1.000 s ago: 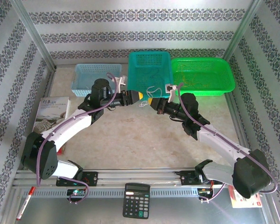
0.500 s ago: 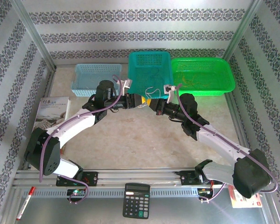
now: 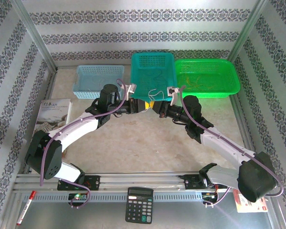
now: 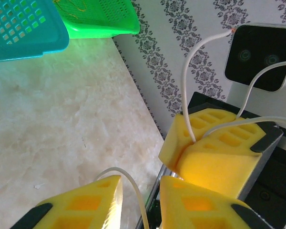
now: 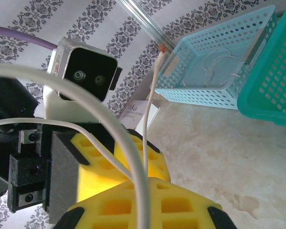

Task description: Untangle the cables

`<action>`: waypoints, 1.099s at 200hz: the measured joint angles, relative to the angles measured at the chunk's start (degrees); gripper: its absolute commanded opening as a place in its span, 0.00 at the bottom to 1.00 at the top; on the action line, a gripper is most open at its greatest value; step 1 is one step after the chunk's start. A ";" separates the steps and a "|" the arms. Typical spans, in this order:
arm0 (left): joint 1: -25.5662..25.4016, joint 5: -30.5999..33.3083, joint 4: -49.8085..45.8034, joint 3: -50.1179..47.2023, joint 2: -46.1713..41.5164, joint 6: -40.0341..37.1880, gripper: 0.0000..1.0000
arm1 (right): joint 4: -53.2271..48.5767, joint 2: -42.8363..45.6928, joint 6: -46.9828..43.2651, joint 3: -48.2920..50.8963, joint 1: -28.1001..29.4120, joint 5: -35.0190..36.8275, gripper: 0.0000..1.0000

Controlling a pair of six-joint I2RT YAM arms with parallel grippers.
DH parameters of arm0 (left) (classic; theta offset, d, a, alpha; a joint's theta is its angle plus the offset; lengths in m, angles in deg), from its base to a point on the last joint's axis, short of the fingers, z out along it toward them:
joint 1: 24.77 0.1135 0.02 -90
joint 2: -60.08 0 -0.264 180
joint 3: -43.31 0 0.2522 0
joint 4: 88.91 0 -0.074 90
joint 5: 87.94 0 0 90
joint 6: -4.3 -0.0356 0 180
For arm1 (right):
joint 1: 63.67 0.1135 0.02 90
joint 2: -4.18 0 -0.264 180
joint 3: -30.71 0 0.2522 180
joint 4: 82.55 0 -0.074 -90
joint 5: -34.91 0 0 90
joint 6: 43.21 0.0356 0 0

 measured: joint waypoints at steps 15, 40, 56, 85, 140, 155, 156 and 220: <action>-0.04 0.11 0.00 -0.13 0.00 -0.02 0.14 | 0.00 0.00 -0.02 0.00 0.00 0.00 0.00; -0.20 1.81 0.00 -0.42 0.00 0.04 0.02 | 0.00 0.00 -0.17 0.00 0.00 0.02 0.00; -0.22 3.67 -0.02 -0.59 -0.28 0.04 0.00 | -0.02 0.07 -0.20 0.17 0.00 0.04 0.00; 0.70 8.07 -1.09 -0.68 -3.10 -0.35 0.00 | 0.00 1.73 -0.20 2.95 -0.81 0.74 0.00; 7.23 11.82 -4.83 0.96 -12.15 -0.59 0.00 | 3.19 4.81 0.04 11.43 -5.35 2.12 0.00; 7.26 11.76 -5.75 2.01 -12.79 -0.59 0.00 | 5.51 5.01 0.07 11.93 -5.35 1.84 0.00; 7.26 11.76 -5.79 2.08 -12.79 -0.57 0.00 | 5.73 5.01 0.07 11.98 -5.35 1.77 0.00; 9.60 10.36 -0.59 15.87 -12.72 1.81 0.00 | 2.16 3.50 -0.11 14.95 -5.35 1.84 0.51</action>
